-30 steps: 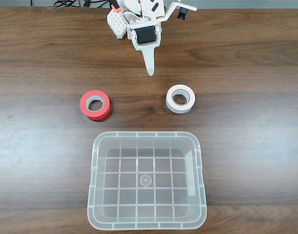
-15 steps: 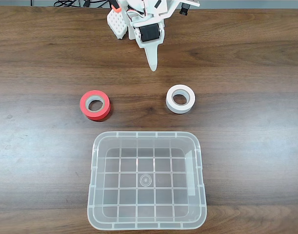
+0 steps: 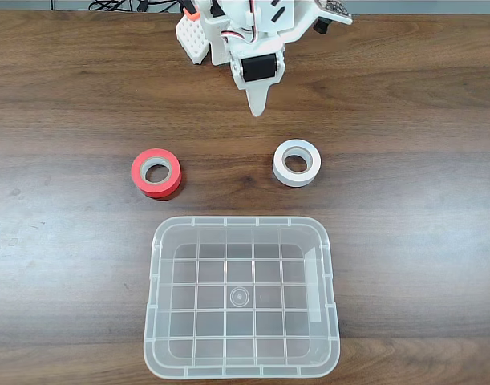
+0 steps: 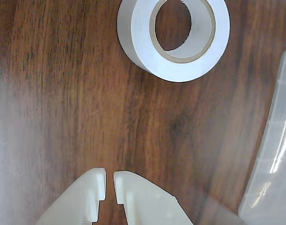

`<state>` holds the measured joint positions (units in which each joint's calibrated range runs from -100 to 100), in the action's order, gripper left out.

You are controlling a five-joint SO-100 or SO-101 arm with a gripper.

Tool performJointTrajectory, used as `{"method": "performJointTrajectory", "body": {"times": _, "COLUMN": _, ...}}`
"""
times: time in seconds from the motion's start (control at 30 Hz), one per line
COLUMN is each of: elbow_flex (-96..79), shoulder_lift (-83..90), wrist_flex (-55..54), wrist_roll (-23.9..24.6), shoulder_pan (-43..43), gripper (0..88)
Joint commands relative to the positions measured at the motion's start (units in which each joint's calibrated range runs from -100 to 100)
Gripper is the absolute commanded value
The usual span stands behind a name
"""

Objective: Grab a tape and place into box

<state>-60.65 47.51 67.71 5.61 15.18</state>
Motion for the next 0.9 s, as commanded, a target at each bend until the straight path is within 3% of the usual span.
{"method": "performJointTrajectory", "body": {"times": 0.0, "elbow_flex": 15.05, "shoulder_lift": -15.41, "wrist_flex": -0.42, "wrist_roll": 0.08, "shoulder_pan": 0.26, "gripper": 1.3}}
{"method": "performJointTrajectory", "body": {"times": 0.1, "elbow_flex": 19.61, "shoulder_lift": -21.60, "wrist_flex": 0.01, "wrist_roll": -1.34, "shoulder_pan": 0.33, "gripper": 1.3}}
{"method": "performJointTrajectory", "body": {"times": 0.33, "elbow_flex": 24.69, "shoulder_lift": -28.04, "wrist_flex": 0.61, "wrist_roll": -11.72, "shoulder_pan": 3.33, "gripper": 1.3}}
{"method": "performJointTrajectory", "body": {"times": 0.77, "elbow_flex": 23.90, "shoulder_lift": -34.96, "wrist_flex": -6.58, "wrist_roll": -12.78, "shoulder_pan": 7.06, "gripper": 1.5}}
{"method": "performJointTrajectory", "body": {"times": 0.87, "elbow_flex": 23.90, "shoulder_lift": -37.05, "wrist_flex": -6.58, "wrist_roll": -12.41, "shoulder_pan": 7.06, "gripper": 7.5}}
